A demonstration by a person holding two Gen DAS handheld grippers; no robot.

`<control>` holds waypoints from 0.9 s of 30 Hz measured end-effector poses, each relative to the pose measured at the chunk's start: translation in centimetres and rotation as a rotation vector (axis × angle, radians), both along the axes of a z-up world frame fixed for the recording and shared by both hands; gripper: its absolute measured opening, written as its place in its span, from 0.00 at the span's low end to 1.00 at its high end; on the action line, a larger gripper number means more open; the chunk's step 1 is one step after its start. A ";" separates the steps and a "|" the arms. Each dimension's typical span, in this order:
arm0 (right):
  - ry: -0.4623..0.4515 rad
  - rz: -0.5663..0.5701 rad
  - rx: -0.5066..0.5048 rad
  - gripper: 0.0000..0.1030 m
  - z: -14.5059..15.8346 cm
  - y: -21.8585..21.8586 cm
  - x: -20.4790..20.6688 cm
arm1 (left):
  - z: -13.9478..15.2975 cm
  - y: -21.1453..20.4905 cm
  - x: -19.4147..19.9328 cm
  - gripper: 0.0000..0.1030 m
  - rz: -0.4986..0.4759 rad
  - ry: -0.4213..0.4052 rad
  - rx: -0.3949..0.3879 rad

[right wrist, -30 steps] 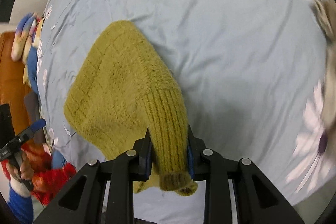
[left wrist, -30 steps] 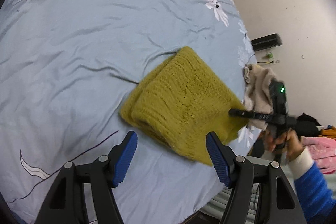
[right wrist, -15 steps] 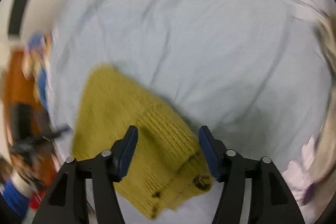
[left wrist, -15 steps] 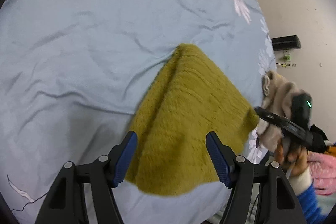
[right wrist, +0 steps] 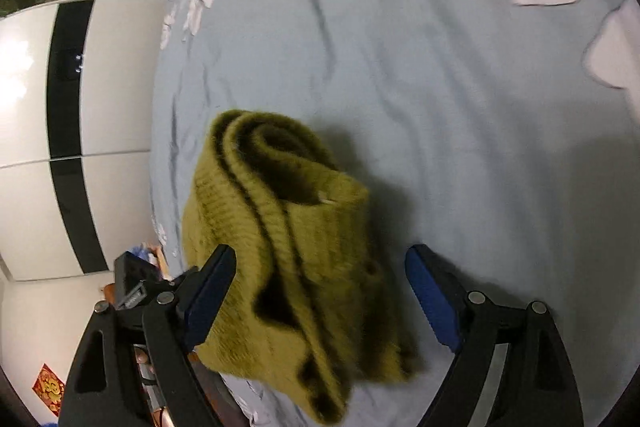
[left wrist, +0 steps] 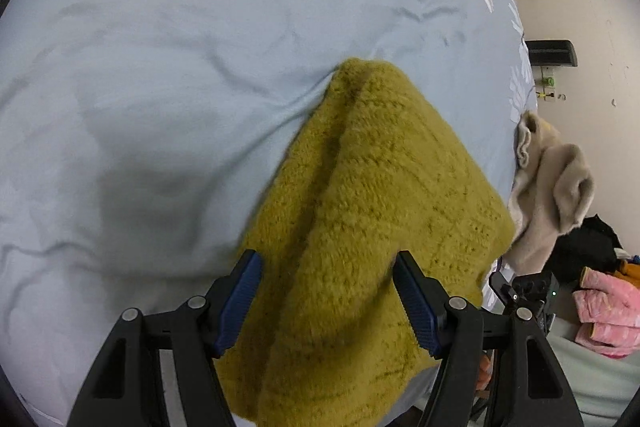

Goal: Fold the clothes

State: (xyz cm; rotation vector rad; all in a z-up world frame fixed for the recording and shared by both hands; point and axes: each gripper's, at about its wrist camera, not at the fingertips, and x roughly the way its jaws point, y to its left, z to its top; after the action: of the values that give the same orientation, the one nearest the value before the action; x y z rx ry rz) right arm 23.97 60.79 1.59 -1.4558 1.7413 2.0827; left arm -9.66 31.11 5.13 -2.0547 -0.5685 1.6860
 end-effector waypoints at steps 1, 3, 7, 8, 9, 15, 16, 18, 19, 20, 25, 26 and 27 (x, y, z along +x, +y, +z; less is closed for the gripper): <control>0.006 0.005 0.011 0.85 -0.1 -0.4 -0.5 | -0.1 0.0 0.0 0.70 0.003 -0.001 0.002; 0.008 0.017 0.040 0.85 -0.1 -0.8 -1.5 | -0.4 -0.1 -0.1 0.70 0.008 -0.003 0.007; -0.016 0.063 0.109 0.86 0.2 -1.0 -2.9 | -0.6 -0.1 -0.1 0.70 0.014 0.002 0.008; -0.023 0.078 0.126 0.86 0.3 -1.0 -3.2 | -0.6 -0.1 -0.1 0.70 0.018 0.005 0.004; -0.036 0.078 0.128 0.86 0.4 -1.1 -3.2 | -0.5 -0.1 0.0 0.70 0.021 0.007 0.003; -0.133 -0.040 0.058 0.65 0.6 0.4 -2.3 | 0.0 -0.1 0.2 0.59 0.039 0.018 -0.025; -0.147 -0.054 0.052 0.59 0.7 0.7 -2.0 | 0.2 -0.1 0.3 0.55 0.038 0.024 -0.035; -0.167 -0.065 0.044 0.39 1.0 1.2 -1.3 | 0.7 0.0 0.5 0.38 0.033 0.036 -0.054; -0.165 -0.055 0.044 0.33 1.4 1.2 -1.2 | 1.1 0.1 0.6 0.35 0.032 0.049 -0.059; -0.162 -0.046 0.044 0.31 1.8 1.2 -1.1 | 1.6 0.2 0.8 0.31 0.030 0.063 -0.064; -0.126 0.056 0.073 0.25 4.4 0.4 -2.3 | 5.1 -0.1 2.1 0.25 0.064 0.121 -0.031; -0.121 0.074 0.088 0.25 4.6 0.5 -2.6 | 6.0 -0.4 2.5 0.24 0.071 0.135 -0.016; -0.116 0.091 0.103 0.25 4.7 0.6 -2.9 | 6.3 -0.7 2.9 0.23 0.076 0.144 -0.019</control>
State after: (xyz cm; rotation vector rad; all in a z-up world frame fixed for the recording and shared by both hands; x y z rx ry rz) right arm 21.11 61.41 6.32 -1.6194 1.5306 2.0506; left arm -6.76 30.46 11.47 -1.9273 -0.5923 1.8713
